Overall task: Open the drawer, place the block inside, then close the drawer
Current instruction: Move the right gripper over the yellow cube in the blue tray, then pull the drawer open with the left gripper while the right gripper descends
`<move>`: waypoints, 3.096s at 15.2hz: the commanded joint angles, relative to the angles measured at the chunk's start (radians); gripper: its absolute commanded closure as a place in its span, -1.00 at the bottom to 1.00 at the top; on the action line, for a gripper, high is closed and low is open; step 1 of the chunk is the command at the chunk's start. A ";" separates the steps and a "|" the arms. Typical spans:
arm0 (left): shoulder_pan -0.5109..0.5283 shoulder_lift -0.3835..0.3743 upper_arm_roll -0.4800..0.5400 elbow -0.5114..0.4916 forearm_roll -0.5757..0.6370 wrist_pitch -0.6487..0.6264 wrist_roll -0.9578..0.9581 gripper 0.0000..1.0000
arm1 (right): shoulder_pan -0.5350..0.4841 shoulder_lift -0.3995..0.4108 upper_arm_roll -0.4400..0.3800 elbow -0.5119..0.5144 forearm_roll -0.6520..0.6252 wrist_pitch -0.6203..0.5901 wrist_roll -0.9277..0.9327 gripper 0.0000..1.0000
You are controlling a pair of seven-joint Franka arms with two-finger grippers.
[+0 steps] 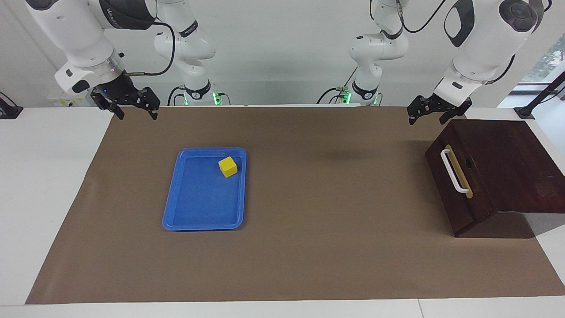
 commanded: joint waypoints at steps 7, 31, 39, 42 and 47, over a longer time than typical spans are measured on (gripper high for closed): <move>0.001 -0.027 0.001 -0.022 0.007 0.008 0.003 -1.00 | 0.025 0.130 0.009 -0.150 0.306 0.188 0.661 -1.00; 0.061 0.260 0.003 -0.168 0.464 0.619 -0.015 -1.00 | 0.079 0.423 0.001 -0.157 0.623 0.344 0.852 -1.00; 0.059 0.280 0.000 -0.231 0.487 0.658 -0.094 -1.00 | 0.104 0.426 -0.002 -0.181 0.558 0.268 0.677 -1.00; 0.044 0.280 -0.002 -0.231 0.487 0.649 -0.095 -1.00 | 0.114 0.426 -0.002 -0.181 0.552 0.269 0.676 -1.00; -0.036 0.275 -0.005 -0.240 0.482 0.629 -0.132 -1.00 | 0.113 0.422 -0.002 -0.207 0.538 0.277 0.645 -1.00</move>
